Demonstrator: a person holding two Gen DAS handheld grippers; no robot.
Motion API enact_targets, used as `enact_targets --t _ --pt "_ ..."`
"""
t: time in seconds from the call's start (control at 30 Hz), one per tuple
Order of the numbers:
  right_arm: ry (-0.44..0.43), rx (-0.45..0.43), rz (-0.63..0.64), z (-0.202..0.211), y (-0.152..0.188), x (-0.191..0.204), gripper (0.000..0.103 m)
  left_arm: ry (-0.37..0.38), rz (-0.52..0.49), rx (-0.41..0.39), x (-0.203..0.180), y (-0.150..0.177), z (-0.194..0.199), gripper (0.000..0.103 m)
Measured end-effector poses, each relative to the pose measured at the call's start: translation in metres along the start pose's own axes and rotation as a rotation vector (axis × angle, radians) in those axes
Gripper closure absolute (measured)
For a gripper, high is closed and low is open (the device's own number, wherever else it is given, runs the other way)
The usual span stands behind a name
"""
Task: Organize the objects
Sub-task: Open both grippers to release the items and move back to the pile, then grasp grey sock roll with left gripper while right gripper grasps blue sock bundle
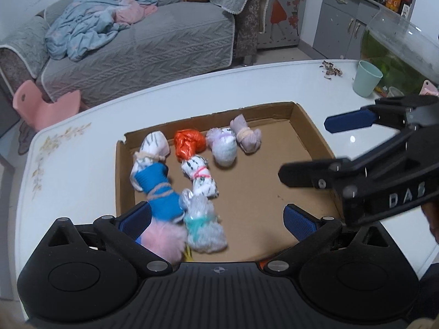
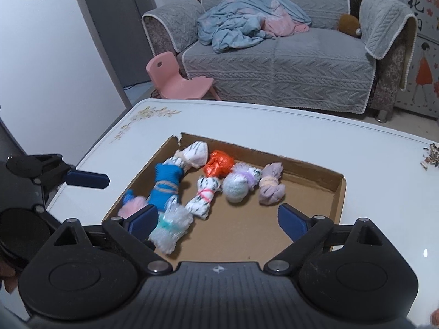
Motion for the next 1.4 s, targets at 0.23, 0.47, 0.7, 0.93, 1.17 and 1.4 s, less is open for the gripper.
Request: enact_targets --t 0.23,0.47,0.7,0.93,1.17,1.4 --pt "-0.001 -0.029 0.006 0.022 0.010 0.010 0.008 0.014 -0.059 -0.025 -0.017 0.012 0.028 0.001" --pt "0.010 -0.031 0.031 0.046 0.033 0.015 0.006 -0.007 -0.090 0.017 -0.004 0.060 0.046 0.001" --pt "-0.016 0.072 0.025 0.046 0.081 0.027 0.007 -0.081 0.067 0.140 0.037 0.119 0.042 0.001" --pt "-0.014 0.179 0.056 0.015 0.112 0.059 0.007 -0.134 0.196 0.183 0.049 0.155 0.033 0.001" --pt "0.071 0.223 -0.037 -0.007 0.123 0.045 0.006 -0.200 0.227 0.154 0.058 0.164 0.019 0.001" --pt "0.131 0.266 -0.044 -0.028 0.136 0.045 0.014 -0.217 0.264 0.161 0.063 0.179 0.001 0.001"
Point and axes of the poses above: each gripper's, at about its wrist camera, not at the fingertips, and z roughly against the way its jaws point, x to its left, y to its underside, the point moved 5 cm from there along -z, roughly the way its jaws point, and after that the axes turned 8 degrees about -x, right-handed, at the moved point
